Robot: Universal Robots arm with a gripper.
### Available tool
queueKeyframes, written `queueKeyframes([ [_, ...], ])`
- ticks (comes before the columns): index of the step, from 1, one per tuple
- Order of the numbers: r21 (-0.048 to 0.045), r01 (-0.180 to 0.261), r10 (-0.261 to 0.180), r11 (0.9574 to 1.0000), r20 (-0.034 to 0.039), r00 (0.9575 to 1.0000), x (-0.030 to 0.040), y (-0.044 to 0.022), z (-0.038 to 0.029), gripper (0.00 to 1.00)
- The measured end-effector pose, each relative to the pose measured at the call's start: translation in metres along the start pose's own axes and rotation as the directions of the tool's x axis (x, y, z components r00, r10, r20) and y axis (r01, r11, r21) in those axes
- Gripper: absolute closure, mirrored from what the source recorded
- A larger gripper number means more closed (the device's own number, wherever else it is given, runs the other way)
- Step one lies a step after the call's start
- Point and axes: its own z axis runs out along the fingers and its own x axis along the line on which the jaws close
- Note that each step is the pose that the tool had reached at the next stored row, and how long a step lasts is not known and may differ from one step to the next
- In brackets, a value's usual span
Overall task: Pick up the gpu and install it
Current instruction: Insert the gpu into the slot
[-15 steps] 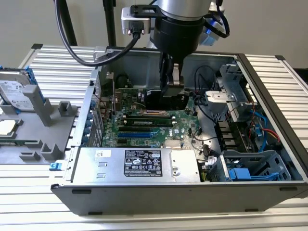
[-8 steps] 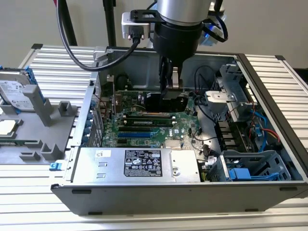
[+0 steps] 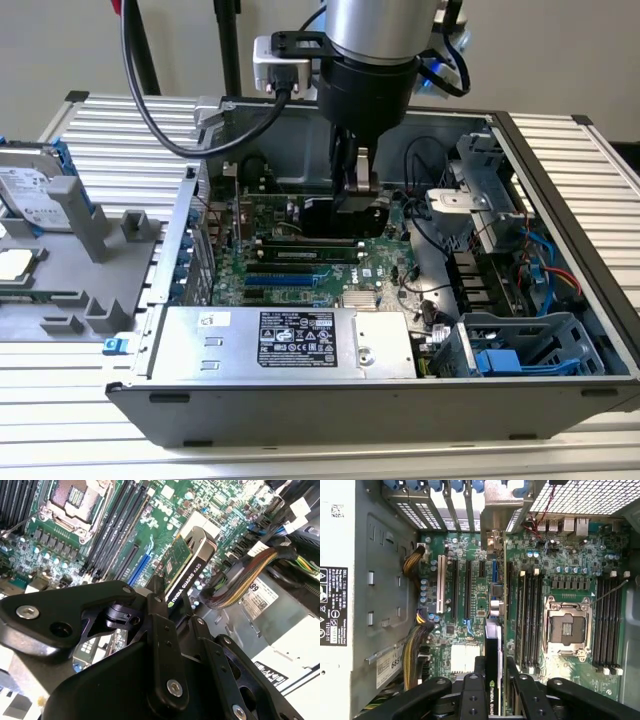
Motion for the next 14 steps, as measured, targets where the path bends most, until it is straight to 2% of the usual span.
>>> queueKeyframes([
  [14,0.0002,0.000,0.000,1.0000,0.0006,1.0000,0.0000,-0.0001,0.0019,1.00],
])
